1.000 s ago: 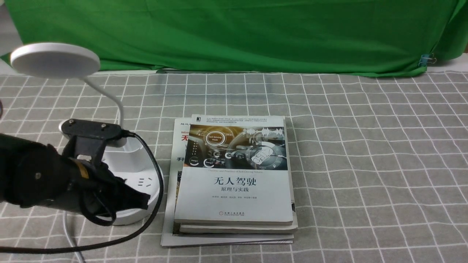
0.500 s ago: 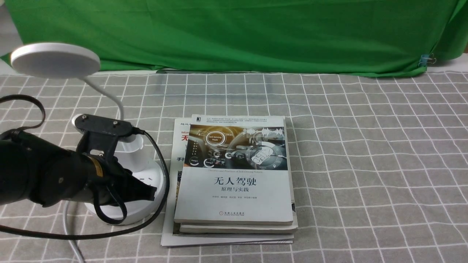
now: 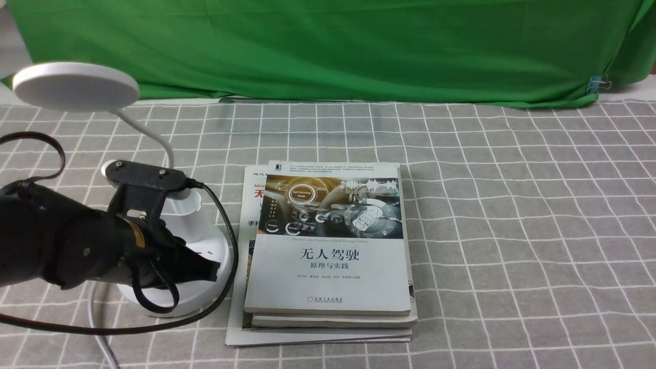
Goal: Turn on the desk lamp on the grey coffee tablecloth with your hand.
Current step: 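Press the power button on the lamp base to turn the lamp on with the left gripper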
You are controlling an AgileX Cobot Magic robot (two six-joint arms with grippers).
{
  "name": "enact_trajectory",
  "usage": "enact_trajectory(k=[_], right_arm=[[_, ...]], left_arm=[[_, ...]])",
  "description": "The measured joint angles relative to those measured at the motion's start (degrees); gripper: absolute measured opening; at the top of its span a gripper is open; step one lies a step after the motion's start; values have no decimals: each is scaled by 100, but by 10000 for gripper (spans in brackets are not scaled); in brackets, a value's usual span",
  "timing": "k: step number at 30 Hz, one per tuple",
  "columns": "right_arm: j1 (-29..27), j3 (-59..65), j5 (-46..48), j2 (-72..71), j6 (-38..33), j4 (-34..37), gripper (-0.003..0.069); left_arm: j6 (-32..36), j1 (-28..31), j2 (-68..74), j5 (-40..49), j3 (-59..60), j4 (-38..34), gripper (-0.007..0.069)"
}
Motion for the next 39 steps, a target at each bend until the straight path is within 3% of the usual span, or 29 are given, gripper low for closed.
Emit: enact_trajectory(k=[39], right_arm=[[0,0,0,0,0,0,245]], left_arm=[[69,0,-46,26,-4,-146,13]])
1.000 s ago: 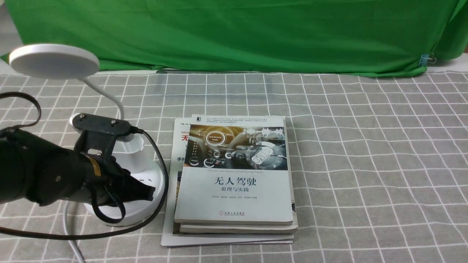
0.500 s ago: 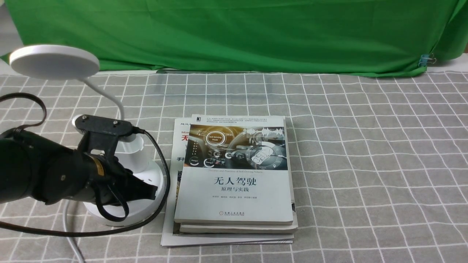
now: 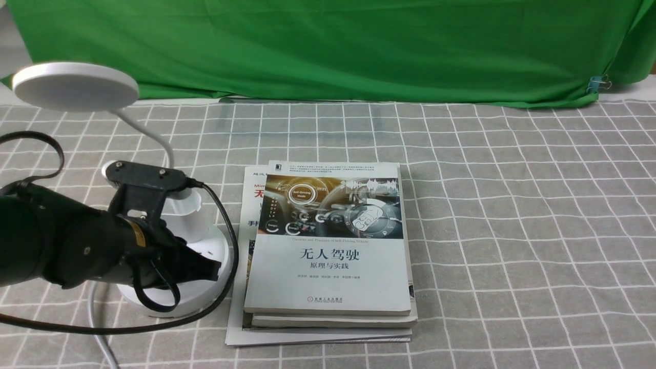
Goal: Turn on the desk lamp on the grey coffee tablecloth with your hand.
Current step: 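Press the power button on the lamp base to turn the lamp on with the left gripper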
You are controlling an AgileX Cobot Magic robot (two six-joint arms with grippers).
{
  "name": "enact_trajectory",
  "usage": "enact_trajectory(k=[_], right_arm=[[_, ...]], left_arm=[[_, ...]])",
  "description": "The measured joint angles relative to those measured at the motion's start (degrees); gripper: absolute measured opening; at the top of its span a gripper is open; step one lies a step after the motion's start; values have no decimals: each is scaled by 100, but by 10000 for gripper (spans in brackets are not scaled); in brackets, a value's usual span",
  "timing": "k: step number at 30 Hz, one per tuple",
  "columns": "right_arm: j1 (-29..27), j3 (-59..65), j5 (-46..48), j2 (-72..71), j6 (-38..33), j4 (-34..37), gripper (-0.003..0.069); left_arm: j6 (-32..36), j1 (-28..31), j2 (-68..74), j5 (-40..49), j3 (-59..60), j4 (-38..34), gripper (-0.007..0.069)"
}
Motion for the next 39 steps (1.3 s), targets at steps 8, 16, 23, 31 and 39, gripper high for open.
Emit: enact_trajectory(k=[8,16,23,31,39], right_arm=[[0,0,0,0,0,0,245],[0,0,0,0,0,0,245],[0,0,0,0,-6,0,245],[0,0,0,0,-1,0,245],[0,0,0,0,-1,0,245]], left_arm=[[11,0,-211,267,5,-48,13],[11,0,-141,283,5,-110,13],[11,0,9,306,-1,-116,13],[11,0,23,300,-6,-116,13],[8,0,-136,408,5,-116,13]])
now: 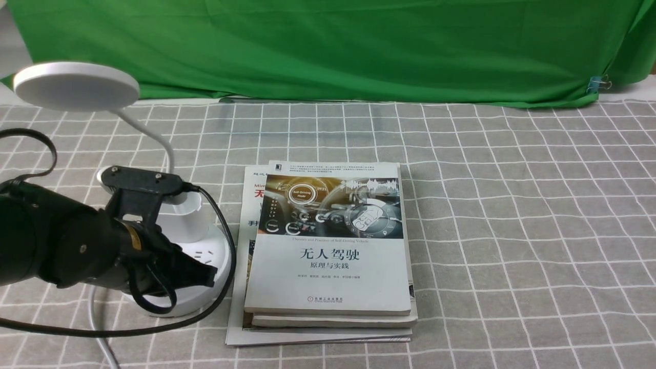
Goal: Turn on the desk lamp on the grey coffee tablecloth with your hand.
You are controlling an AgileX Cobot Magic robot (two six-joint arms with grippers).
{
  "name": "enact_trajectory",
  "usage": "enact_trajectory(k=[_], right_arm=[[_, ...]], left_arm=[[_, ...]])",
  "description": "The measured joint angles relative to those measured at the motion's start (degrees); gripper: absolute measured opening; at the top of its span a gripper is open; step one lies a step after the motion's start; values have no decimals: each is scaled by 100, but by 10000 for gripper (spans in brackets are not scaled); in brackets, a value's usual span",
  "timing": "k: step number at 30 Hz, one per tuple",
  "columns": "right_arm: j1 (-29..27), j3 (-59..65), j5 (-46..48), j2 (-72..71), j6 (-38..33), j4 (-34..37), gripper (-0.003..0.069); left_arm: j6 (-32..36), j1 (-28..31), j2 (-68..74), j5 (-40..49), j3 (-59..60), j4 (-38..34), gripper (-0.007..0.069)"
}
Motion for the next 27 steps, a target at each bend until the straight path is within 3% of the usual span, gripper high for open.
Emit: enact_trajectory(k=[10,19,27], right_arm=[[0,0,0,0,0,0,245],[0,0,0,0,0,0,245],[0,0,0,0,0,0,245]], left_arm=[[6,0,-1556,956,265,-381,13],[53,0,-3951,1031,1714,-1167,13],[141,0,-5910,713,1890,-891,19]])
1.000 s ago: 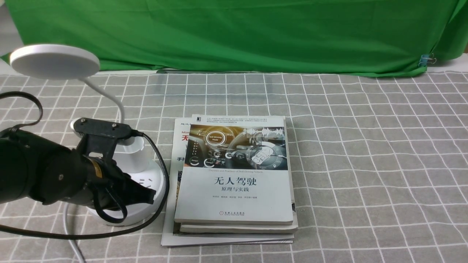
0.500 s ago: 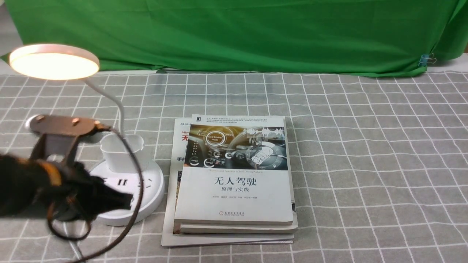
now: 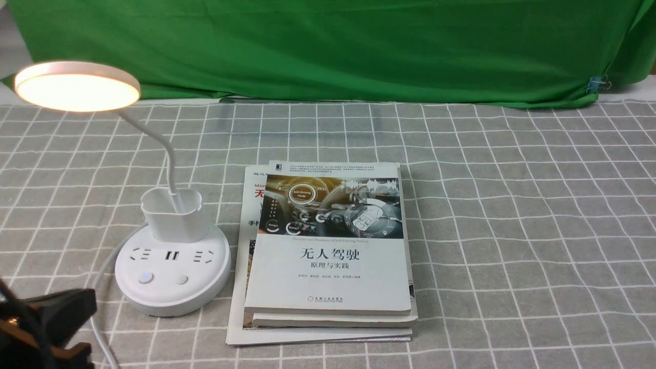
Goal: Turn on the desk lamp on the grey coffee tablecloth with your hand.
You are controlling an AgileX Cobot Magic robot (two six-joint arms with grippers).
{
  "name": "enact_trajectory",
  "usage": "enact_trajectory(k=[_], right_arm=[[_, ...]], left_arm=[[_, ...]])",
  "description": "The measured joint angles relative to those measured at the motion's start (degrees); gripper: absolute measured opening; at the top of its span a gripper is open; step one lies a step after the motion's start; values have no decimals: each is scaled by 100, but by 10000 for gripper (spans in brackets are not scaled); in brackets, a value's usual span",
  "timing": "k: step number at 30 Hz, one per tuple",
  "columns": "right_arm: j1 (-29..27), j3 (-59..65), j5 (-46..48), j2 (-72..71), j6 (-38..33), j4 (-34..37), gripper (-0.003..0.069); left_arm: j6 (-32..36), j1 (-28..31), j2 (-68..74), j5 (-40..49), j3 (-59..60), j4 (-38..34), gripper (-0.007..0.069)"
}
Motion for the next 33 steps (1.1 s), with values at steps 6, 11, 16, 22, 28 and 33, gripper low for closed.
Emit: enact_trajectory(k=[6,11,16,22,28,33], right_arm=[[0,0,0,0,0,0,245],[0,0,0,0,0,0,245],[0,0,0,0,0,0,245],[0,0,0,0,0,0,245],[0,0,0,0,0,0,245],[0,0,11,0,0,0,245]], left_arm=[[0,0,-657,-194,0,-1,18],[2,0,-734,-260,6,-1,18],[124,0,-734,-260,13,-1,18],[152,66,-922,-433,211,470,18],[326,586,-1762,-895,912,458,18],[449,972,-2660,-1105,2046,427,18]])
